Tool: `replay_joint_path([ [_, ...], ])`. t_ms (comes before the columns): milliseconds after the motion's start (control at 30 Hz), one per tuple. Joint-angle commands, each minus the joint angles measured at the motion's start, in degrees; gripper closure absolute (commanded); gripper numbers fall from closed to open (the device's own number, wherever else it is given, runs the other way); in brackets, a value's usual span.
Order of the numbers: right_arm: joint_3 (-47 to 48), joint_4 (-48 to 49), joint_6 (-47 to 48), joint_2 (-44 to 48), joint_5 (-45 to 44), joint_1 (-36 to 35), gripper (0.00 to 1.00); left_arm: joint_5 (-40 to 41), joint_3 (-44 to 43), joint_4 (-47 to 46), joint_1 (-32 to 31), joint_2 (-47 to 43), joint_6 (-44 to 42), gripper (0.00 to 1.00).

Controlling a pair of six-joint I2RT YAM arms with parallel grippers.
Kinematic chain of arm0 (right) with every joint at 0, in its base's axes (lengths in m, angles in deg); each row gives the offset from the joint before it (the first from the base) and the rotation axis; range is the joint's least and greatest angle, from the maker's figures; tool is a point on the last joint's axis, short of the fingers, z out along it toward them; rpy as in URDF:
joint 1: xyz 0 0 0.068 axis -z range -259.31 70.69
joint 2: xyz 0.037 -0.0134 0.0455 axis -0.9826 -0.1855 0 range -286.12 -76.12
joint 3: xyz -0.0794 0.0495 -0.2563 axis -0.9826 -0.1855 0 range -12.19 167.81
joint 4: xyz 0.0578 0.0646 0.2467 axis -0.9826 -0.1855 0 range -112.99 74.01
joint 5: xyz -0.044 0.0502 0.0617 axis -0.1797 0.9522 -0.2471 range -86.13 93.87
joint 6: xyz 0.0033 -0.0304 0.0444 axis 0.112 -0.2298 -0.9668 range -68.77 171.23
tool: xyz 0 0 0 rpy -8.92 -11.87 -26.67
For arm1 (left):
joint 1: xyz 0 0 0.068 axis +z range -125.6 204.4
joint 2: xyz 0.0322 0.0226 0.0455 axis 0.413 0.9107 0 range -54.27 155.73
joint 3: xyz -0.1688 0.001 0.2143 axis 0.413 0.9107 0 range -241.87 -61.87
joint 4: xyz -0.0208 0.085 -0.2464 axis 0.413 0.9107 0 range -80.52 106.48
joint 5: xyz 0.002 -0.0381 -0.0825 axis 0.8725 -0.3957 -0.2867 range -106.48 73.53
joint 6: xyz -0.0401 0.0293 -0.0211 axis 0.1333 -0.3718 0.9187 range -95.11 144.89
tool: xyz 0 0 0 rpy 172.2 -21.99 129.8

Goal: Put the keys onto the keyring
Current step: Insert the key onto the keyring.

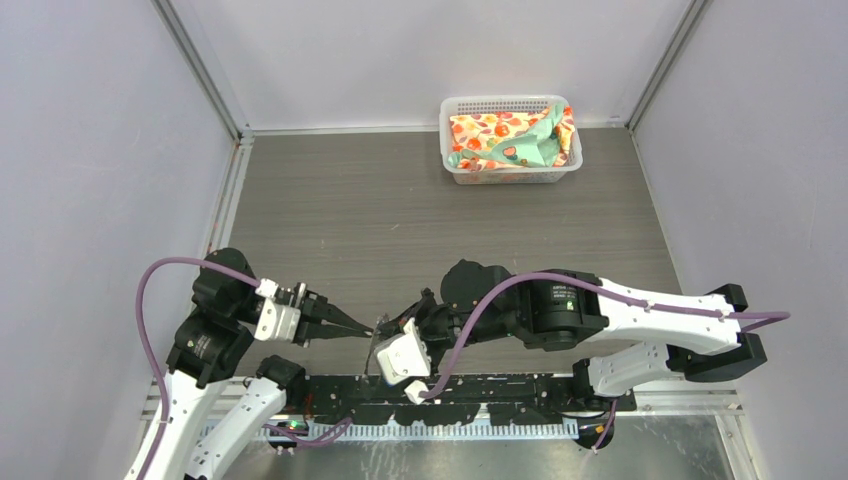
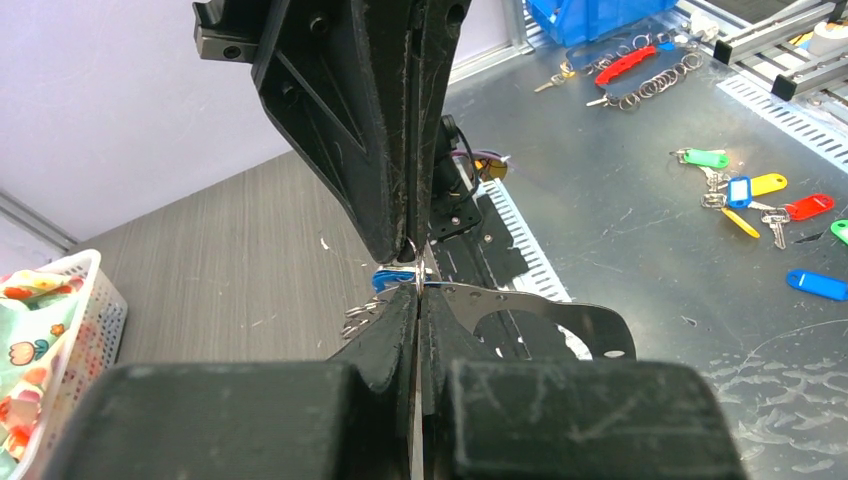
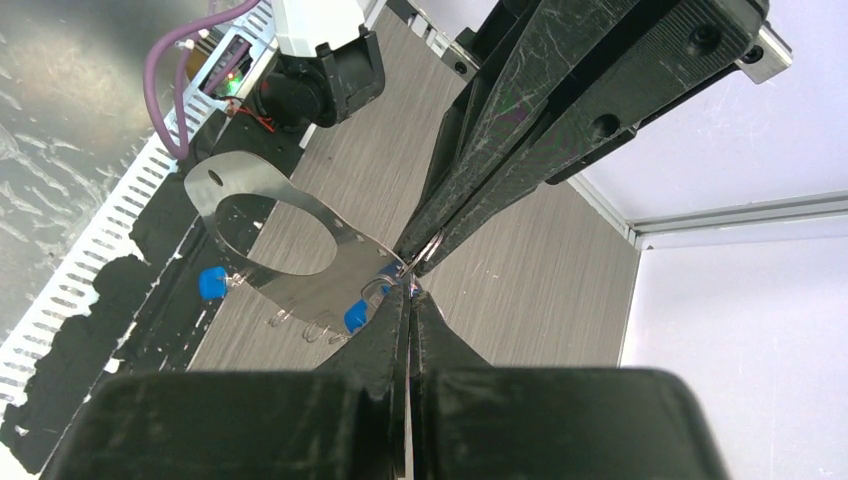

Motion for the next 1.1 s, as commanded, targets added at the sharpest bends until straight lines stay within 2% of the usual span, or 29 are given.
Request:
replay_joint_path([
  [0, 2.6, 1.7, 1.1, -0.2, -1.3, -0.8, 0.99, 0.2, -0.8, -2.7, -0.1, 0.2, 1.0, 1.0],
  [1067, 5.0, 0.7, 4.7, -1.4, -1.2, -2.0, 0.99, -0.2, -0.7, -2.7, -0.1, 0.5, 2.0, 1.0],
])
